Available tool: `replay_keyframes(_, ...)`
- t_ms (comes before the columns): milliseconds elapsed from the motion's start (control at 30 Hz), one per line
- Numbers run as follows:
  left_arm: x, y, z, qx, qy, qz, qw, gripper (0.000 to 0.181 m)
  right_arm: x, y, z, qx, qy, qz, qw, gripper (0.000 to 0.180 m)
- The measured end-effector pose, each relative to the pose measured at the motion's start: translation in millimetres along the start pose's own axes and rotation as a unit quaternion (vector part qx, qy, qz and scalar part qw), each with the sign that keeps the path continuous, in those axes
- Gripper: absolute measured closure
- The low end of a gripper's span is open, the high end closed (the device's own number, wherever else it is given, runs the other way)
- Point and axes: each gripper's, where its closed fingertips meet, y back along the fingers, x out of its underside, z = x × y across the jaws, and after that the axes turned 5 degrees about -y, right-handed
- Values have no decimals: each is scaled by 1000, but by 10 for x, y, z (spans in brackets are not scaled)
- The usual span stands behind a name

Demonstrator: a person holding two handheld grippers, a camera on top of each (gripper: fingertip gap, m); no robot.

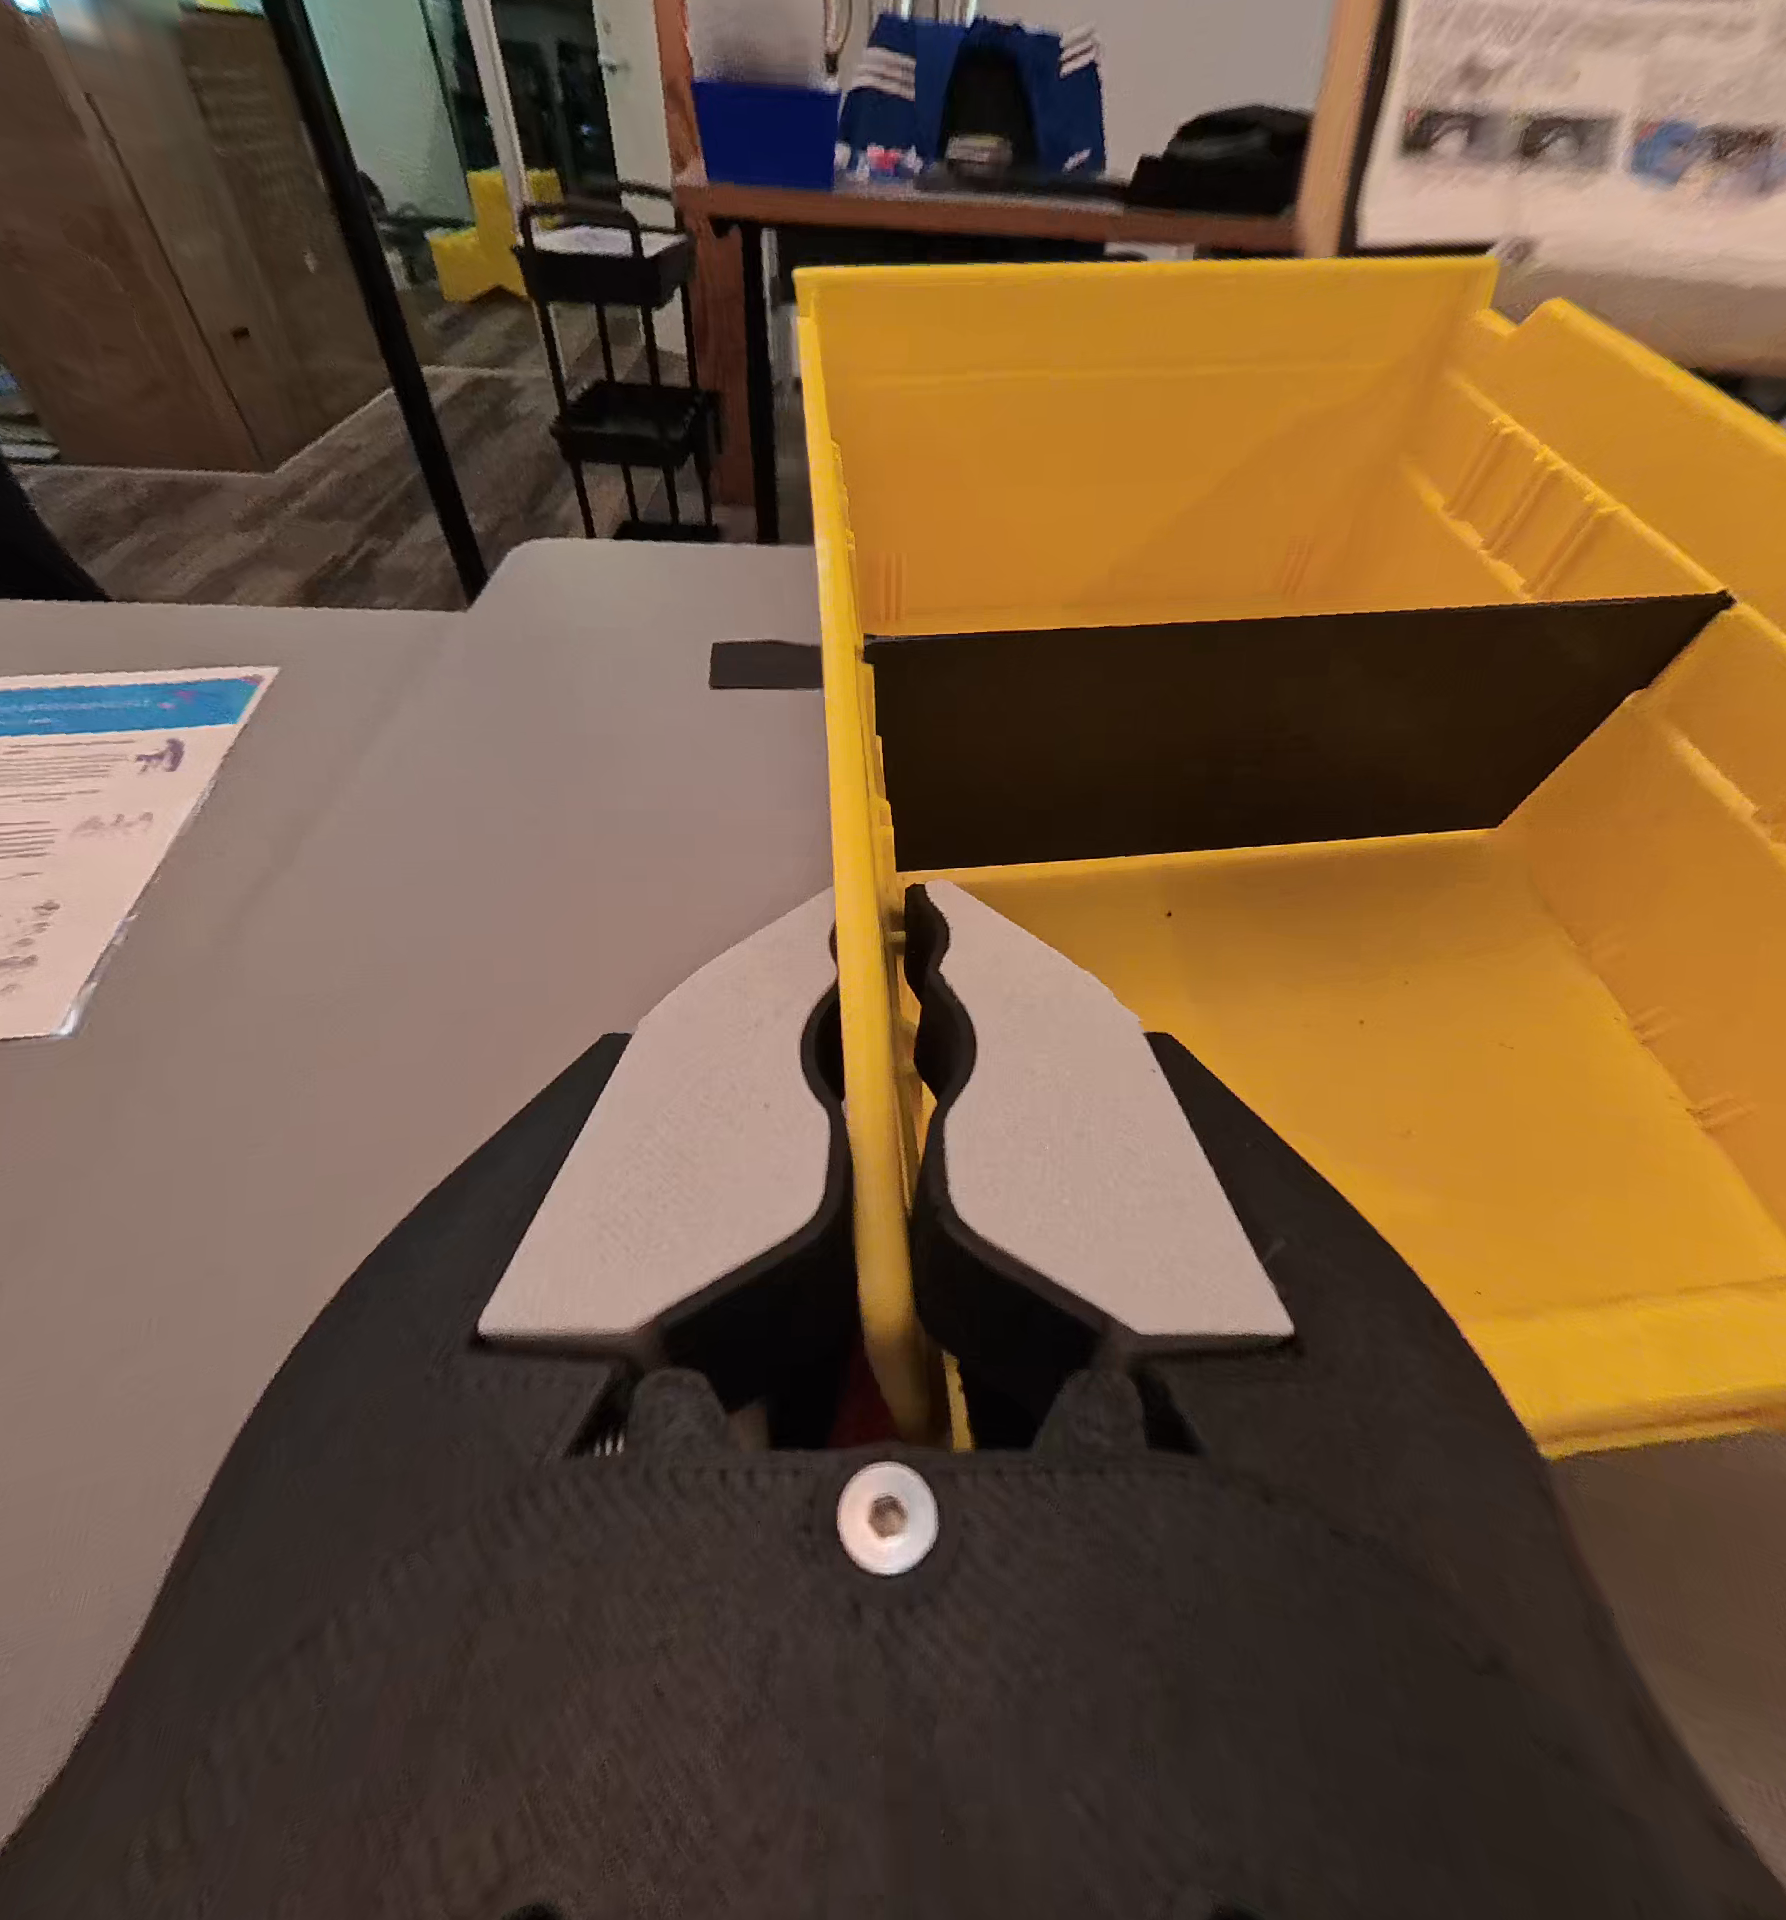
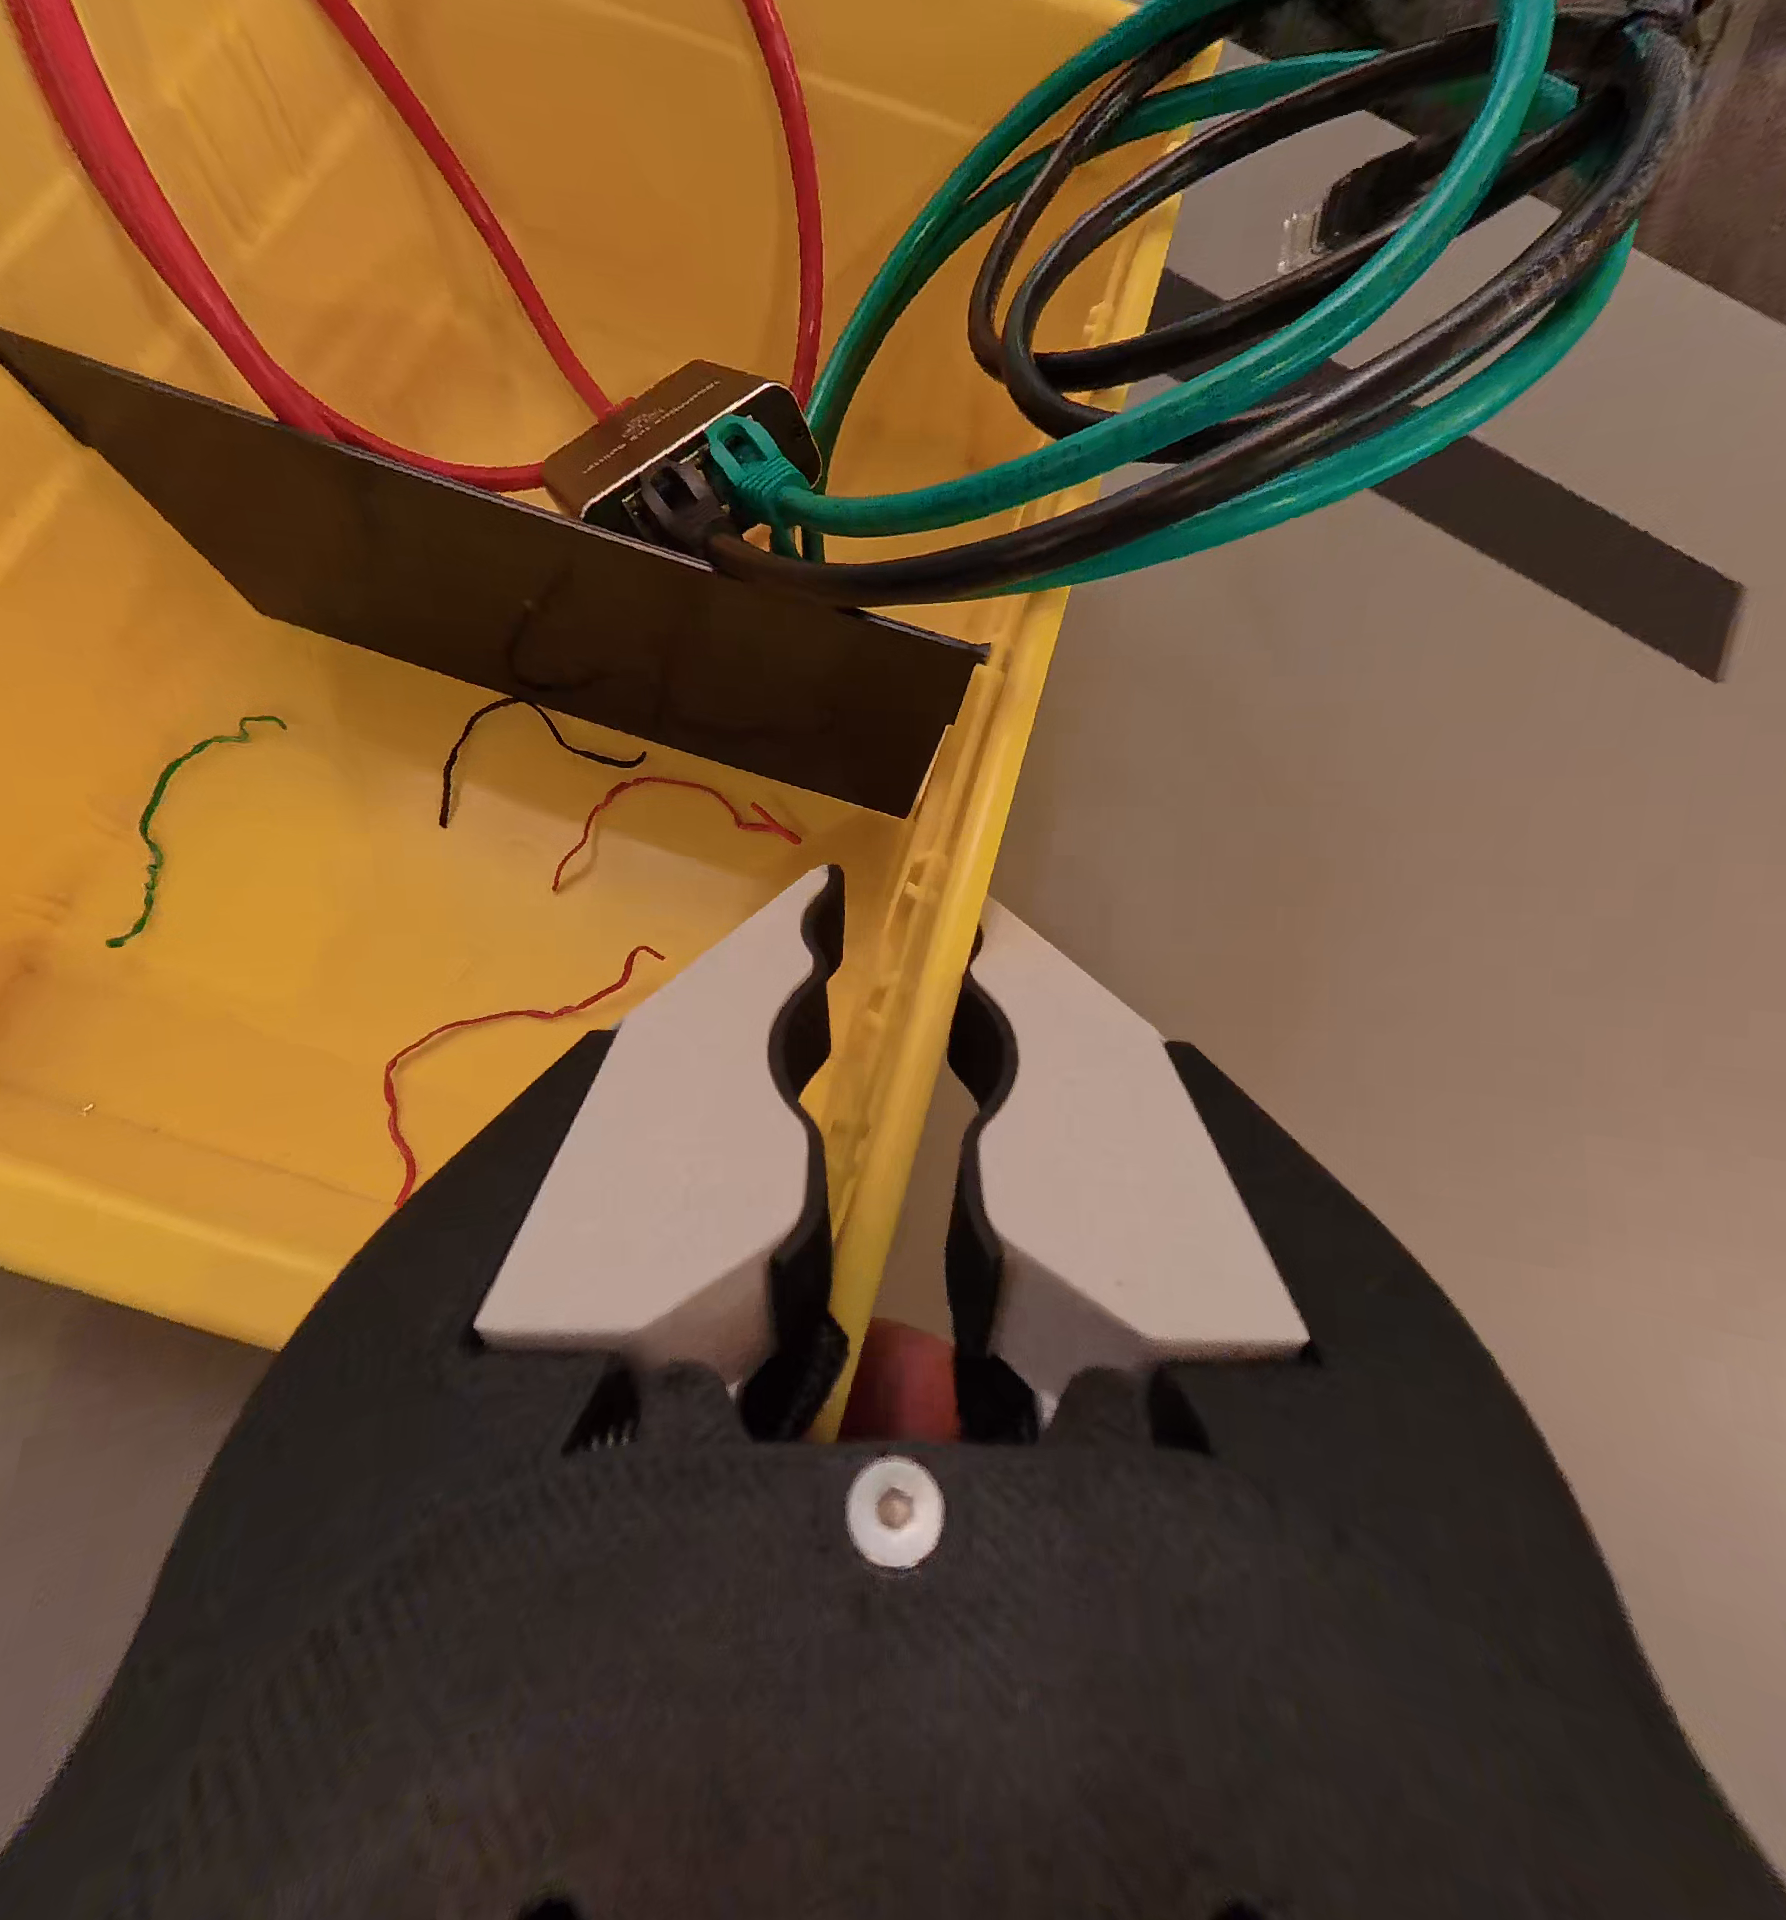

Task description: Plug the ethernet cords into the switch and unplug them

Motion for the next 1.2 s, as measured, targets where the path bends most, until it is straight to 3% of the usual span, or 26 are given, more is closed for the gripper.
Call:
replay_keyframes(200,-333,720,-324,40,4,-74,996,176,-185,-106,1028,-49,34,-20,998,164)
replay_keyframes(433,-789,1494,-426,44,0,-153,987,176,-638,-495,2307,-87,65,-51,993,155)
replay_keyframes(633,-1040,1923,-361,44,10,-194,980,176,-986,-750,3389,-187,-28,-65,980,117)
replay_keyframes(733,-1087,2054,-363,47,8,-202,978,176,-1150,-793,3937,-220,-70,-87,969,85)
replay_keyframes(900,-1115,2168,-420,60,16,-207,976,176,-1377,-925,4799,-308,-99,-91,942,70)
replay_keyframes(1033,-1091,2110,-624,84,13,-192,978,175,-1542,-762,4686,-318,-93,-119,936,70)
replay_keyframes(1200,-1031,1805,-1239,140,7,-165,976,176,-1642,-223,3486,-257,-150,-198,934,91)
